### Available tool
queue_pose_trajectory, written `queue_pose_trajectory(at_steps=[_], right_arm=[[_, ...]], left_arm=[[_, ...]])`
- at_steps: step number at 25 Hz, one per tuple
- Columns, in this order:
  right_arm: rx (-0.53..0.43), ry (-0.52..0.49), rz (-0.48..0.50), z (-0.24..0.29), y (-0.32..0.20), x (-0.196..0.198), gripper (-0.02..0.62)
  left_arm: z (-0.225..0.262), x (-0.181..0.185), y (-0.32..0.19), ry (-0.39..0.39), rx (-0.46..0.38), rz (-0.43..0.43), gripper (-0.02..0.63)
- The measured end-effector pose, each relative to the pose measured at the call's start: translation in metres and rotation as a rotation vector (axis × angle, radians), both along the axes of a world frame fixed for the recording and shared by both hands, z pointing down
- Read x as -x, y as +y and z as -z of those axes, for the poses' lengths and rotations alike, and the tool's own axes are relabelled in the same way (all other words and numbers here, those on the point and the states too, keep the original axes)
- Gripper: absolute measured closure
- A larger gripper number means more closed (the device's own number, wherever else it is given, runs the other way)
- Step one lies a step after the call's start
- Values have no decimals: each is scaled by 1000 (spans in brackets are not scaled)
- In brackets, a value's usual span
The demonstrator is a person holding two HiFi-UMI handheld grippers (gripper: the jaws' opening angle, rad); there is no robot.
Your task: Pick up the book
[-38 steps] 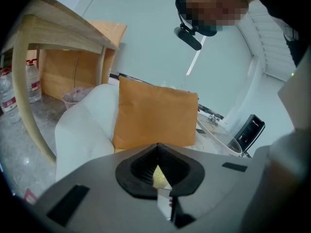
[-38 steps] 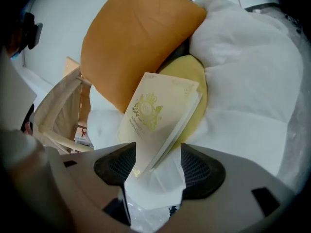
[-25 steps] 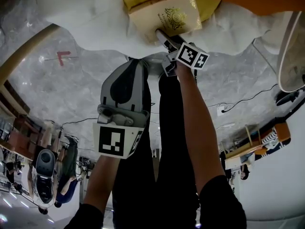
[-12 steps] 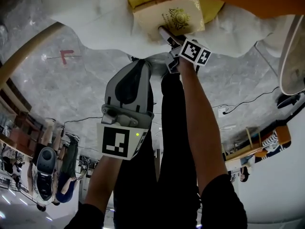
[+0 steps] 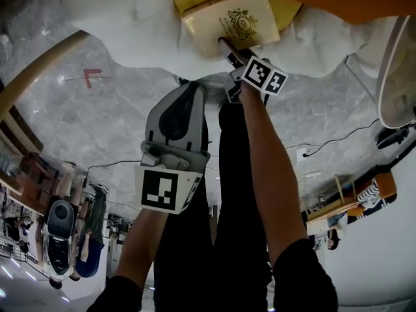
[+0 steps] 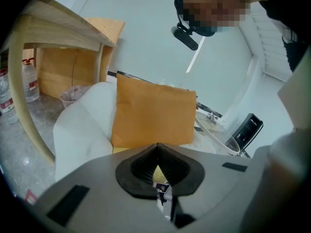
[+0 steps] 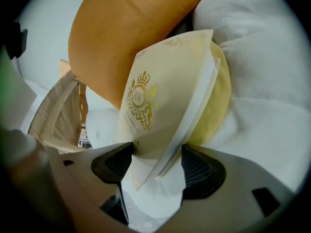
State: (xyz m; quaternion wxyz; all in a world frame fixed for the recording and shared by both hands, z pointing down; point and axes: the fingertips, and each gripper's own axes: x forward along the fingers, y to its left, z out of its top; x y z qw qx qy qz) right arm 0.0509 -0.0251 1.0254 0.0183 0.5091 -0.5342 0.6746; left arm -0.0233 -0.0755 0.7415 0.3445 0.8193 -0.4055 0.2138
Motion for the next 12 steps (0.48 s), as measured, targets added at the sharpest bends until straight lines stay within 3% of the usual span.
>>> queue_pose_trajectory(at_steps=[7, 12], right_arm=[[3, 141, -49, 29, 18, -19, 304], [9, 251, -22, 52, 23, -36, 319]], left_arm=[[18, -1, -5, 12, -21, 10, 600], [35, 0, -12, 22, -40, 26, 600]])
